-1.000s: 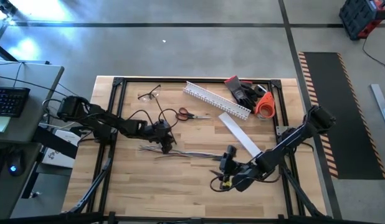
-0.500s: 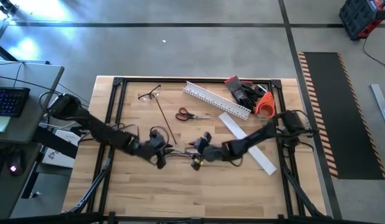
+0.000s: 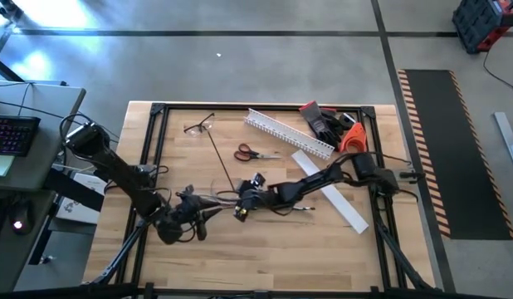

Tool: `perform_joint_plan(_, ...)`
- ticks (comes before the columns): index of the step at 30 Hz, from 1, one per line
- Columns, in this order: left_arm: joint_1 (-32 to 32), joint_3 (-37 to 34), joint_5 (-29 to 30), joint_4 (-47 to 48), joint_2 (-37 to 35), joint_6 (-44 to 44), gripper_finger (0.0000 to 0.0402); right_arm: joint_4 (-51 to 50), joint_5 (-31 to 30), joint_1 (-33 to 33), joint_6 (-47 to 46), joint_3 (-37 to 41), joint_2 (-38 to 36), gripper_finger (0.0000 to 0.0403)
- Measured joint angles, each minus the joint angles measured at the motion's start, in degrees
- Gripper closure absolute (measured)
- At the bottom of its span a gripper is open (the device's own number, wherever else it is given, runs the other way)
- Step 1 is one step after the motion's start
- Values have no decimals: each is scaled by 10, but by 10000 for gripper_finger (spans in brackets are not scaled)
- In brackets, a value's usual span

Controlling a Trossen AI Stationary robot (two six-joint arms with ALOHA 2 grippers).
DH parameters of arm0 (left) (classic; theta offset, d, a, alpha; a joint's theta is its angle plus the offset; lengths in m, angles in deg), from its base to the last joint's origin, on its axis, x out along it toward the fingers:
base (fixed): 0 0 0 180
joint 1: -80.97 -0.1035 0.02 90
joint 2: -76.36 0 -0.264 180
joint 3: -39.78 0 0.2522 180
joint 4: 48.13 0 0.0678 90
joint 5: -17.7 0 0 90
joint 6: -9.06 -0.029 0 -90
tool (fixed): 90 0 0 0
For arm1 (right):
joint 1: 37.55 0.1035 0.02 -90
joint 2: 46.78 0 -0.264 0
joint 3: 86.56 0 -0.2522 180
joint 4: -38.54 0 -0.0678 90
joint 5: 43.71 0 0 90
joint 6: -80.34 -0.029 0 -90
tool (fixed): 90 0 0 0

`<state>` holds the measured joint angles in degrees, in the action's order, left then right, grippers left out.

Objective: Ziptie cables
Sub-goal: Wrap the cable wires with a black ziptie

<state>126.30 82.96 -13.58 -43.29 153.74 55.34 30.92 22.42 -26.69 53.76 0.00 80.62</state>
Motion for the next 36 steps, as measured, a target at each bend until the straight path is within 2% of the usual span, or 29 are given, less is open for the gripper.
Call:
perform_joint_plan(6, 3, 0, 6, 0, 1, 1, 328, -27, -8, -20, -20, -24, 16, 249)
perform_joint_plan(11, 2, 0, 11, -1, 13, 2, 328, -30, 40, -35, -6, -20, 21, 273)
perform_joint_plan(24, -1, 0, 10, -9, 26, 17, 328, -20, 44, -36, -12, -23, 42, 283)
perform_joint_plan(27, -1, 0, 10, -9, 26, 16, 328, -32, 45, -34, -17, -23, 46, 310)
perform_joint_plan(32, -1, 0, 9, -11, 26, 16, 328, -54, 44, -29, -13, -23, 39, 391)
perform_joint_plan(36, -1, 0, 8, -13, 26, 16, 328, -107, 53, -26, -15, -21, 11, 397)
